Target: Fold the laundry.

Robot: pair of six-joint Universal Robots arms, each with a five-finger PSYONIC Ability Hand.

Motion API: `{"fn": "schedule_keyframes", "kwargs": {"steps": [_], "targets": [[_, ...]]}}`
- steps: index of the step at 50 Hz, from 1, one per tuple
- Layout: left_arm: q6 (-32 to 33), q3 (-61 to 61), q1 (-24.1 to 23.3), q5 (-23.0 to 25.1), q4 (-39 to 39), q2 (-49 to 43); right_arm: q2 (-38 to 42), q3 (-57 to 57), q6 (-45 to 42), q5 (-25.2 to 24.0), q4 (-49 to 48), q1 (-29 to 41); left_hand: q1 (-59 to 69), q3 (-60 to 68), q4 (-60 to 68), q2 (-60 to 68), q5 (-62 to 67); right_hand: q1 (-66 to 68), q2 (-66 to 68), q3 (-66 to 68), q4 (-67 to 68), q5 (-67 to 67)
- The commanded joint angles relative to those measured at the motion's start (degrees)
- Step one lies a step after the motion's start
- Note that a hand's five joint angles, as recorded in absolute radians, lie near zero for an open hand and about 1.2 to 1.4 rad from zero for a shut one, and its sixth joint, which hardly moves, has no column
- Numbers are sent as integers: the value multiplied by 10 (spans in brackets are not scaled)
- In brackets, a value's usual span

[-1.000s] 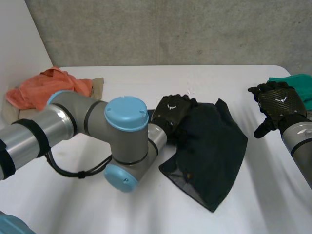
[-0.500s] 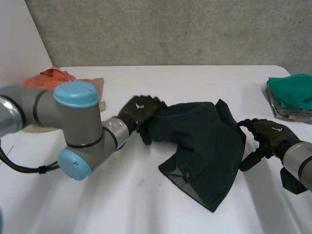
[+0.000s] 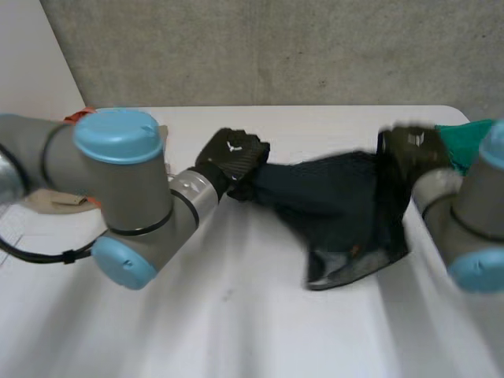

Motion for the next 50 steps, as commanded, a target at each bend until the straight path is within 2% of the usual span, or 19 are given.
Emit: {"fn": "schedule_keyframes", "kwargs": {"steps": [1, 2, 3, 7, 9, 11, 13, 14, 15, 16, 17, 22, 25, 28, 33, 37, 41, 46, 50], "targets": [[-33, -101, -36, -37, 2, 109, 76, -182, -138, -52, -9, 17, 157, 127, 115, 117, 150, 162, 127, 127, 116, 145], [-41, -110, -40, -40, 2, 113, 89, -197, -142, -69, -10, 20, 157, 127, 115, 117, 150, 162, 127, 127, 116, 145], [-47, -118, -44, -42, 3, 115, 115, -217, -145, -115, -12, 25, 157, 127, 115, 117, 150, 162, 127, 127, 116, 145], [-60, -147, -60, -47, 5, 102, 168, -234, -146, -209, -30, 30, 157, 127, 115, 117, 150, 162, 127, 127, 116, 145], [-60, -152, -69, -51, 15, 72, 187, -233, -150, -236, -36, 32, 157, 127, 115, 117, 150, 162, 127, 127, 116, 145], [-60, -149, -73, -60, 24, 47, 216, -232, -152, -243, -38, 33, 157, 127, 115, 117, 150, 162, 127, 127, 116, 145], [-60, -146, -71, -73, 29, 24, 231, -232, -153, -238, -39, 33, 157, 127, 115, 117, 150, -25, -60, -60, -71, -42], [-60, -145, -70, -77, 30, 19, 237, -232, -154, -235, -39, 33, 96, 65, 53, 55, 88, -164, -199, -199, -210, -181], [-60, -145, -68, -83, 30, 17, 241, -232, -158, -222, -39, 32, 5, -25, -37, -35, -2, -473, -508, -509, -520, -491], [-58, -145, -66, -94, 32, 17, 240, -232, -160, -213, -40, 33, -186, -216, -228, -226, -193, -538, -573, -573, -584, -555], [-55, -145, -64, -98, 33, 17, 236, -232, -162, -201, -40, 33, -251, -281, -293, -291, -258, -538, -573, -573, -584, -555], [-54, -149, -45, -110, 35, 49, 166, -215, -154, -97, -33, 26, -389, -420, -431, -429, -397, -538, -573, -573, -584, -555], [-54, -162, -30, -109, 33, 93, 119, -178, -140, -70, -24, 20, -421, -452, -464, -462, -429, -538, -573, -573, -584, -555], [-55, -186, -18, -106, 34, 136, 67, -143, -124, -67, -2, 10, -431, -462, -474, -472, -439, -538, -573, -573, -584, -555], [-54, -234, 10, -97, 33, 183, -38, -72, -101, -63, 111, -6, -442, -472, -484, -482, -449, -538, -573, -573, -584, -555], [-54, -277, 34, -77, 33, 190, -69, -34, -81, -63, 213, -13, -443, -474, -486, -484, -451, -538, -573, -573, -584, -555], [-55, -312, 64, -34, 36, 183, -85, 12, -49, -74, 288, -14, -443, -474, -486, -484, -451, -509, -544, -544, -555, -526], [-56, -315, 79, 14, 39, 145, -86, 72, -14, -80, 274, -11, -448, -479, -491, -489, -456, -508, -543, -544, -555, -526], [-55, -307, 79, 46, 40, 111, -83, 112, 4, -80, 193, -10, -450, -481, -492, -490, -457, -524, -559, -559, -570, -541]]}}
